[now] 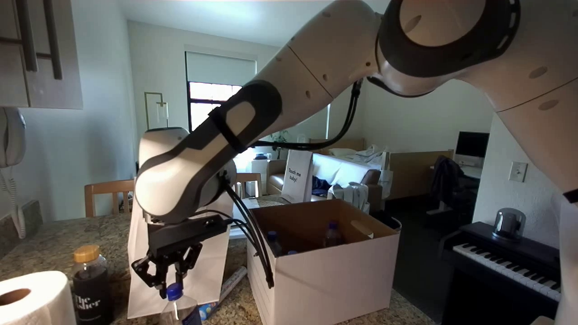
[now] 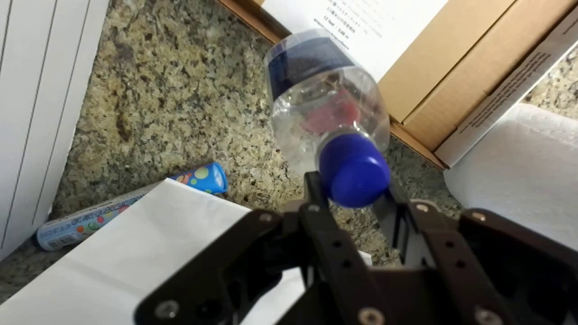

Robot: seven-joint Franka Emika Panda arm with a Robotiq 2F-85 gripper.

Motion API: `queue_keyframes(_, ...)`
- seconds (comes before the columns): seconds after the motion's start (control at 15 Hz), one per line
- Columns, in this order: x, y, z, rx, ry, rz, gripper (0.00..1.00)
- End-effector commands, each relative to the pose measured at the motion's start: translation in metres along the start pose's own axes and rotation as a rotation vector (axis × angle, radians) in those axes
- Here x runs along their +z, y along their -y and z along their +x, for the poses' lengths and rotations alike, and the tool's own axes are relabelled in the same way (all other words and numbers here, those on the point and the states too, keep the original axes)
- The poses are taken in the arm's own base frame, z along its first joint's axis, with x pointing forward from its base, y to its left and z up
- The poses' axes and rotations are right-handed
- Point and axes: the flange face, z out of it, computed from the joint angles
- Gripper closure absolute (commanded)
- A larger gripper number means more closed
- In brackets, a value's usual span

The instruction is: Remove the water bottles from the box

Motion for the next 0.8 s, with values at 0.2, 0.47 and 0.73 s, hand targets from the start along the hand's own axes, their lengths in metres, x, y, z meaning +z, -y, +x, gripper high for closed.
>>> queue_keyframes(0.2,-0.013,0.030,-0.040,0.014,-0.063,-0.138,0.87)
queue_keyframes(0.47,-0.037,0.058,-0.060,0.003,-0.119,-0.138,0.87)
queue_keyframes(0.73,-0.056,0.063,-0.067,0.021,-0.050,-0.146,0.87)
